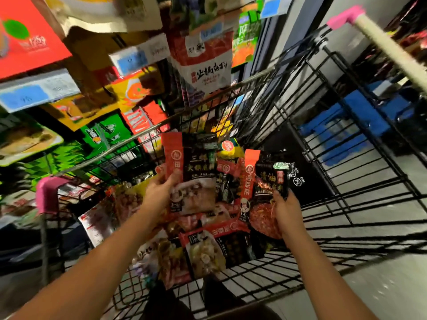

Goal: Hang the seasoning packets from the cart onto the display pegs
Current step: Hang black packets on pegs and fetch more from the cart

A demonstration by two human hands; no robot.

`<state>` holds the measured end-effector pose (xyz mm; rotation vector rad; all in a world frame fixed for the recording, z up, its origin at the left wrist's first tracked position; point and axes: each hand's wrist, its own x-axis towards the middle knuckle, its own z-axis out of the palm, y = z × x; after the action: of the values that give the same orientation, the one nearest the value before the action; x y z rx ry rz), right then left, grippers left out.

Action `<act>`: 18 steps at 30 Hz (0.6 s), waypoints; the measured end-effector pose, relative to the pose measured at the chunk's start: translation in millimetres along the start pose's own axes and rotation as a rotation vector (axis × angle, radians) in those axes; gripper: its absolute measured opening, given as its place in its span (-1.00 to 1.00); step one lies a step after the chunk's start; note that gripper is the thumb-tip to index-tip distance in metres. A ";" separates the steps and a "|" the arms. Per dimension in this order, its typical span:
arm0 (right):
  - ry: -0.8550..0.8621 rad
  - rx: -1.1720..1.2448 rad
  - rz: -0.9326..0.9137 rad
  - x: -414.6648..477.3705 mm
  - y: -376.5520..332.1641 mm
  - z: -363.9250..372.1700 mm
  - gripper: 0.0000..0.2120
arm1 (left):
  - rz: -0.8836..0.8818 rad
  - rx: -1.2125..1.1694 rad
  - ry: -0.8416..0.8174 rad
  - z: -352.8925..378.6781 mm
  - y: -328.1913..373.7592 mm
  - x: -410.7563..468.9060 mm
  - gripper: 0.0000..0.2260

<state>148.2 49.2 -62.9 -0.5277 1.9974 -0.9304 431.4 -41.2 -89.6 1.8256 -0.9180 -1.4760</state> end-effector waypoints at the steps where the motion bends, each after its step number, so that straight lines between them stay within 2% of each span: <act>1: -0.022 -0.005 -0.001 -1.5 0.6 3.0 -0.52 | -0.010 -0.014 -0.045 4.3 3.7 -1.8 -0.64; 3: -0.081 0.024 -0.002 -2.6 4.2 6.1 -0.50 | -0.006 0.012 -0.124 25.3 9.2 -8.6 -0.73; 7: -0.138 0.184 0.044 -10.0 -0.2 9.5 -0.63 | -0.010 0.027 -0.287 81.8 4.1 -21.0 -0.48; 10: -0.228 0.332 0.094 -10.4 2.4 4.2 -0.26 | 0.008 0.054 -0.372 113.3 7.5 -27.9 -0.55; 11: -0.243 0.330 0.081 -14.6 -2.1 2.5 -0.30 | 0.036 0.085 -0.385 122.1 9.6 -31.4 -0.57; 13: -0.205 0.253 0.022 -17.9 -8.1 -1.1 -0.60 | 0.097 0.142 -0.403 139.3 9.2 -33.6 -0.58; 14: -0.168 0.231 0.007 -14.6 -5.2 -3.5 -0.68 | 0.099 0.152 -0.406 144.0 9.8 -35.9 -0.58; 18: -0.004 0.323 0.020 -5.3 -7.6 -25.1 -0.63 | -0.024 0.087 -0.377 128.2 -4.0 -28.8 -0.60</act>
<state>130.3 58.3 -45.2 -0.3269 1.7968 -1.2091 302.2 -19.7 -101.3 1.6501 -1.1566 -1.8599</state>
